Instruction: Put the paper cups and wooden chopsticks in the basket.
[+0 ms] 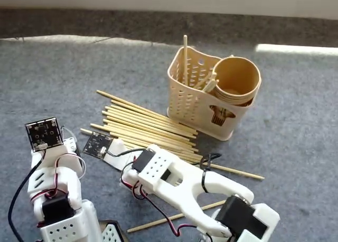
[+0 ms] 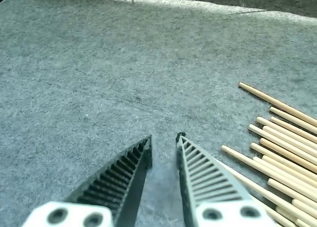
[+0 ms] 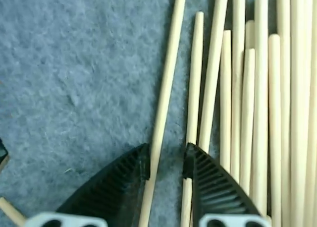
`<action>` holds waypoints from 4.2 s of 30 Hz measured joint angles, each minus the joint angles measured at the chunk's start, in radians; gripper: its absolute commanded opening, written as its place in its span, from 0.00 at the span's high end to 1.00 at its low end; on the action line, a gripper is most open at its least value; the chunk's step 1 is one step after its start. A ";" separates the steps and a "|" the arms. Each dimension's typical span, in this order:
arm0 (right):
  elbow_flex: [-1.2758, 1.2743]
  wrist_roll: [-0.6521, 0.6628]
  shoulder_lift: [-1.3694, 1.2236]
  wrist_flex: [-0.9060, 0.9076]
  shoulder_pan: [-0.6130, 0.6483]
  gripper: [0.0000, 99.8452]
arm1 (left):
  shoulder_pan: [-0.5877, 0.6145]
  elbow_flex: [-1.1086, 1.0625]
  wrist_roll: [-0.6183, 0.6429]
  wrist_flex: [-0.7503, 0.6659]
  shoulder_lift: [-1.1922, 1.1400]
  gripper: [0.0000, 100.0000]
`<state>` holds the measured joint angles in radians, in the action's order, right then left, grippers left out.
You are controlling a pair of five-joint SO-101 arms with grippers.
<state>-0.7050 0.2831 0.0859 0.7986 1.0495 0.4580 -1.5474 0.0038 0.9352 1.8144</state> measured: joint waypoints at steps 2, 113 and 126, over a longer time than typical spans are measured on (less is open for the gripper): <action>0.014 0.000 -0.026 -0.002 -0.003 0.88 | 0.000 0.000 0.000 0.000 0.000 0.90; -0.166 -0.074 1.224 -0.606 -0.511 0.99 | -0.002 0.000 0.000 0.000 0.000 0.90; -0.166 -0.074 0.908 -0.881 -0.632 0.99 | -0.002 0.000 0.000 0.000 0.000 0.90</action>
<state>-0.8707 0.2094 0.9943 -0.0821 0.4173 0.4565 -1.5474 0.0038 0.9352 1.8144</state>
